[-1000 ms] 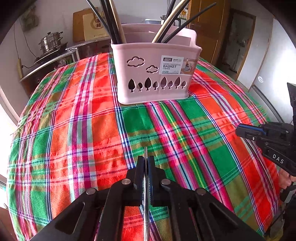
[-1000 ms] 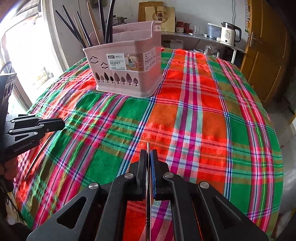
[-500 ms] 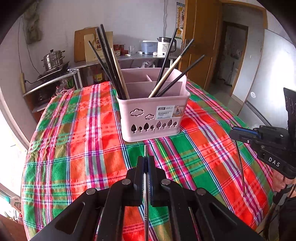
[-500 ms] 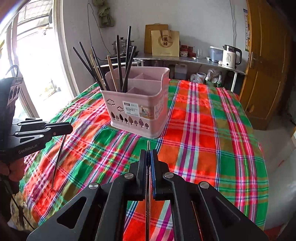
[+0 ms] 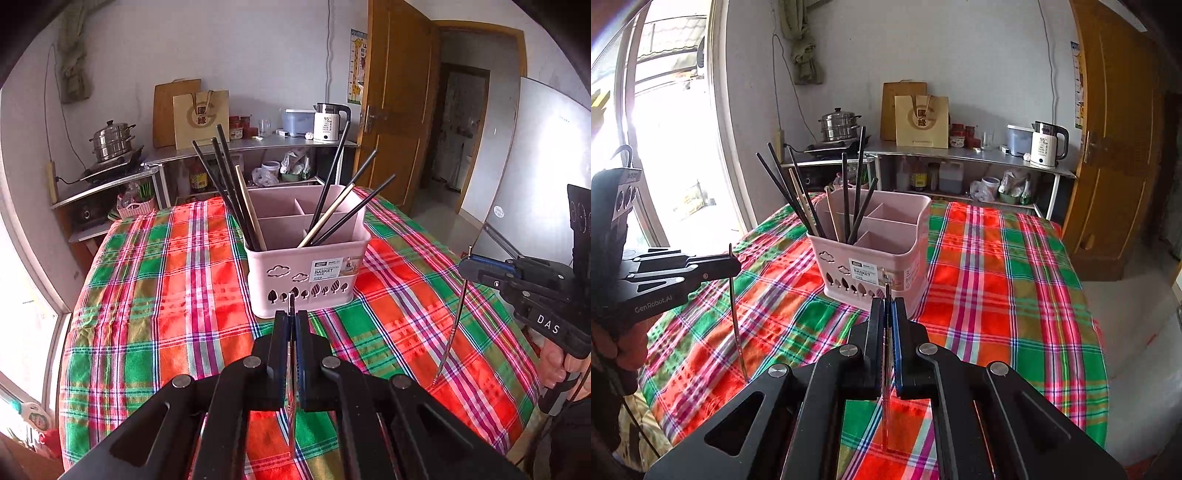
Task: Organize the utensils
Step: 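Lift the metal chopsticks with both tools and carry them over the pink basket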
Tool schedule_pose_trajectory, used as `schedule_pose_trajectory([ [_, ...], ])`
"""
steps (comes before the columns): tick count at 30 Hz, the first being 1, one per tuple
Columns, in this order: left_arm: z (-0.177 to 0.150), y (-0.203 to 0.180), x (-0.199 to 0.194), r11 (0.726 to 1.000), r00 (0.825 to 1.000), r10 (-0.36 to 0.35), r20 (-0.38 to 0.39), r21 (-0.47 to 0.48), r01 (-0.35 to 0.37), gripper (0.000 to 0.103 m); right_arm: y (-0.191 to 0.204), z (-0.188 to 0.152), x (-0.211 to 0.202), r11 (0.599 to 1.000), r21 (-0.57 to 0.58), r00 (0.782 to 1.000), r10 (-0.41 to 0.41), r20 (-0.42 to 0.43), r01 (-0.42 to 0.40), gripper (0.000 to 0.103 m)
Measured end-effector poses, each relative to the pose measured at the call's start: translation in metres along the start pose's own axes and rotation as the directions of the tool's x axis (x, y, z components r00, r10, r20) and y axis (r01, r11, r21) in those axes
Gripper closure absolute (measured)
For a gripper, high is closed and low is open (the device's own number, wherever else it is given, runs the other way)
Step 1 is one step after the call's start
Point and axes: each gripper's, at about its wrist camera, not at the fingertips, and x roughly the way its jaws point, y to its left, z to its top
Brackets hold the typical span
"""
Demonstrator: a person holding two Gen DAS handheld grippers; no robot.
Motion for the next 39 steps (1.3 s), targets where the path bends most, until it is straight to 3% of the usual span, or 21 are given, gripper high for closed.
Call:
schedule_pose_trajectory([
  [21, -0.020, -0.002, -0.041, 1.000, 1.000, -0.008, 0.005, -0.002, 0.008, 0.099, 0.016, -0.010, -0.046, 1.000, -0.025, 0.999, -0.007, 0.046, 0.008, 0.099],
  [39, 0.018, 0.016, -0.042, 0.998, 0.998, -0.037, 0.052, -0.056, 0.040, 0.100, 0.040, 0.028, -0.034, 0.996, -0.057, 0.988, 0.075, 0.131, -0.068, 0.099],
])
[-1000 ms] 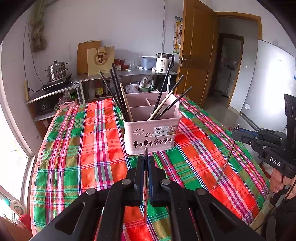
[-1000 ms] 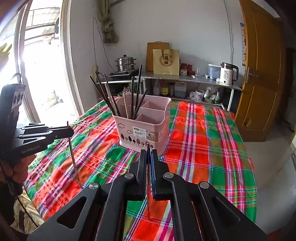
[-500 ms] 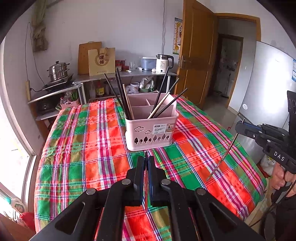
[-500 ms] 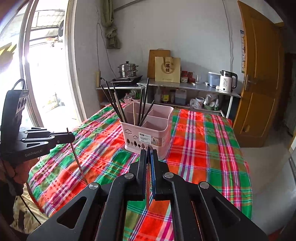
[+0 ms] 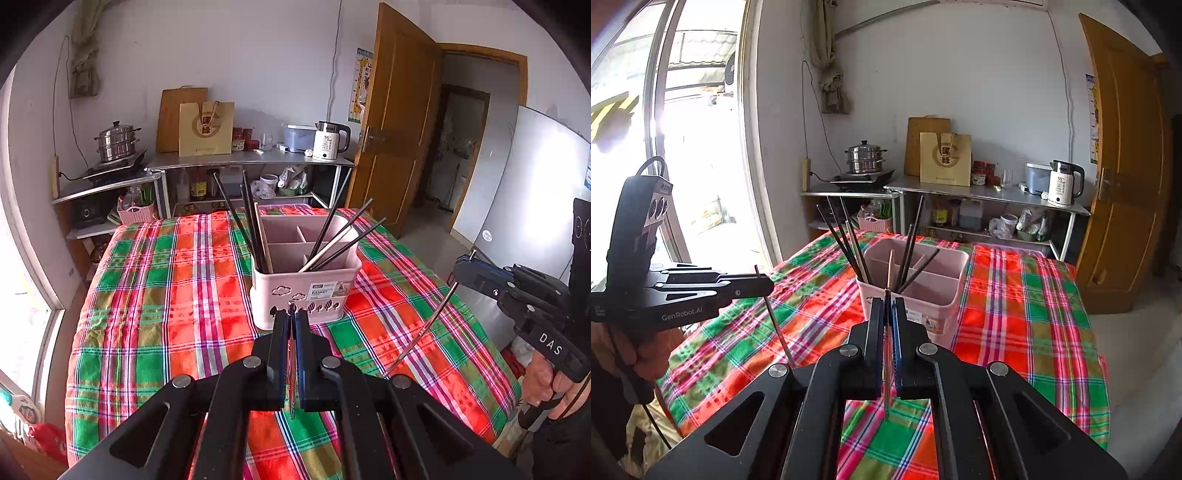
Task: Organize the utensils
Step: 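Lift the metal chopsticks with both tools and carry them over the pink basket, then lower the metal chopsticks into the basket compartment and open both tools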
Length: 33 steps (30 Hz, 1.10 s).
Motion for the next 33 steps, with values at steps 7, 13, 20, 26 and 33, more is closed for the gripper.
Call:
schedule_pose_trajectory([
  [7, 0.036, 0.007, 0.004, 1.000, 0.998, -0.004, 0.064, -0.011, 0.005, 0.100, 0.004, 0.034, 0.016, 1.000, -0.012, 0.998, 0.023, 0.063, -0.022, 0.099],
  [13, 0.070, 0.012, 0.004, 1.000, 0.991, -0.013, 0.130, -0.018, 0.015, 0.100, 0.007, 0.064, 0.023, 0.999, -0.025, 0.992, 0.041, 0.120, -0.038, 0.099],
  [20, 0.103, 0.026, 0.008, 0.998, 0.980, -0.028, 0.196, -0.048, 0.038, 0.100, 0.005, 0.090, 0.032, 0.999, -0.025, 0.985, 0.043, 0.166, -0.039, 0.099],
  [26, 0.121, 0.034, 0.019, 0.996, 0.974, -0.042, 0.223, -0.062, 0.057, 0.100, -0.003, 0.107, 0.042, 0.999, -0.008, 0.981, 0.039, 0.188, -0.038, 0.099],
  [33, 0.129, 0.038, 0.040, 0.995, 0.971, -0.053, 0.231, -0.070, 0.071, 0.100, -0.012, 0.111, 0.062, 0.999, 0.025, 0.982, 0.034, 0.188, -0.039, 0.099],
])
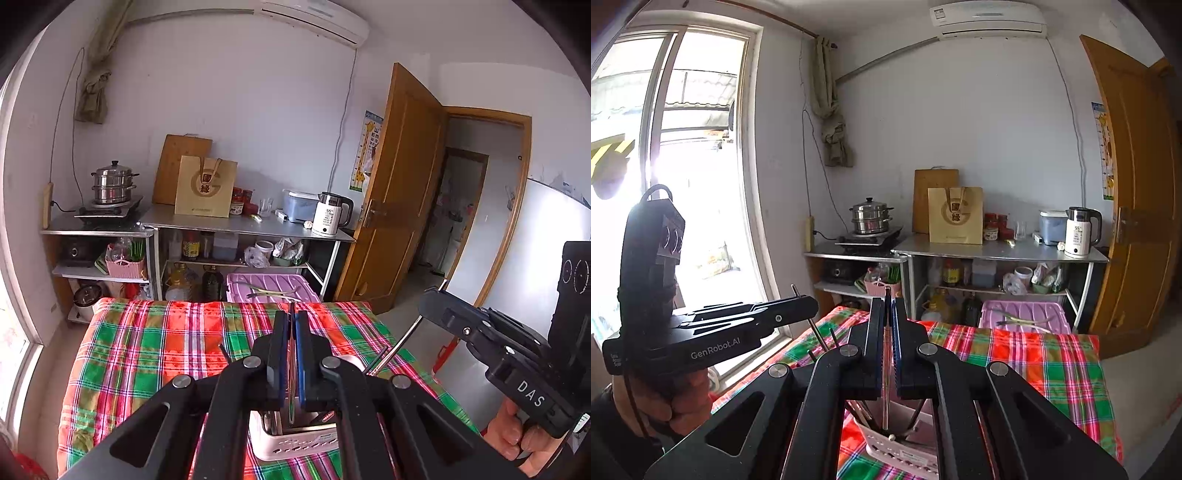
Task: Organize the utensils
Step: 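Lower the metal chopsticks into the basket compartment and open both tools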
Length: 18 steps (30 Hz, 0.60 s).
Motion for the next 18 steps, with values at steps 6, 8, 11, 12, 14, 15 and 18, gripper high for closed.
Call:
schedule_pose_trajectory([
  [6, -0.011, 0.000, 0.021, 1.000, 0.999, -0.010, -0.035, 0.000, 0.010, 0.100, -0.014, -0.016, 0.018, 1.000, 0.028, 0.999, -0.006, -0.036, 0.007, 0.099],
  [8, -0.014, -0.003, 0.026, 1.000, 0.999, -0.006, -0.046, 0.012, 0.007, 0.100, -0.018, -0.020, 0.022, 0.999, 0.036, 0.999, -0.009, -0.050, 0.011, 0.099],
  [11, -0.014, -0.002, 0.033, 1.000, 0.998, -0.002, -0.057, 0.021, 0.003, 0.100, -0.022, -0.025, 0.027, 0.999, 0.042, 0.998, -0.008, -0.066, 0.010, 0.099],
  [12, -0.014, -0.002, 0.035, 1.000, 0.998, 0.000, -0.060, 0.023, 0.001, 0.100, -0.022, -0.026, 0.028, 0.999, 0.040, 0.997, -0.010, -0.070, 0.013, 0.099],
  [14, -0.012, 0.001, 0.039, 1.000, 0.998, 0.002, -0.069, 0.024, -0.001, 0.100, -0.021, -0.027, 0.029, 0.999, 0.038, 0.997, -0.012, -0.076, 0.015, 0.099],
  [15, -0.011, 0.002, 0.041, 1.000, 0.997, 0.004, -0.075, 0.026, -0.002, 0.100, -0.022, -0.027, 0.030, 0.999, 0.039, 0.997, -0.013, -0.079, 0.016, 0.099],
  [18, -0.008, 0.008, 0.046, 1.000, 0.995, 0.003, -0.095, 0.031, 0.000, 0.100, -0.024, -0.027, 0.032, 0.999, 0.037, 0.996, -0.015, -0.089, 0.018, 0.099],
])
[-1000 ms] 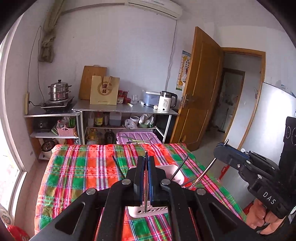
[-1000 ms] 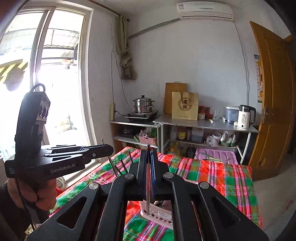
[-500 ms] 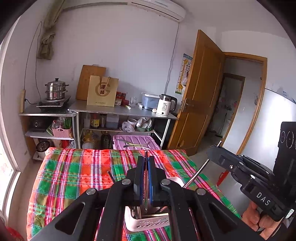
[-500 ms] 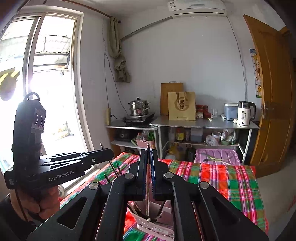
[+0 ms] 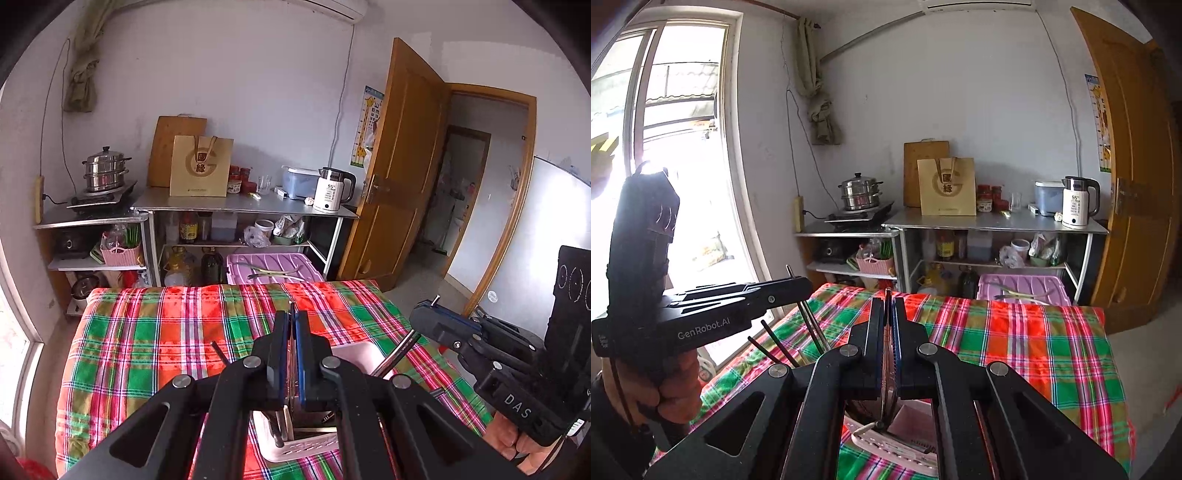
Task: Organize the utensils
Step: 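Lower the metal chopsticks into the basket compartment and open both tools, then withdraw both open tools up and away from the pink basket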
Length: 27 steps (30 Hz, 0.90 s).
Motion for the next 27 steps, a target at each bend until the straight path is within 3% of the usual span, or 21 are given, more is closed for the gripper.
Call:
schedule_pose_trajectory([
  [19, -0.015, 0.022, 0.035, 1.000, 0.992, -0.014, -0.123, 0.000, 0.014, 0.100, 0.009, -0.001, 0.010, 0.998, -0.059, 0.999, -0.014, -0.036, 0.011, 0.099],
  [27, -0.021, 0.023, 0.041, 1.000, 0.989, -0.022, -0.148, 0.006, 0.023, 0.100, 0.014, -0.014, 0.028, 0.996, -0.084, 0.995, -0.028, -0.097, 0.020, 0.099],
])
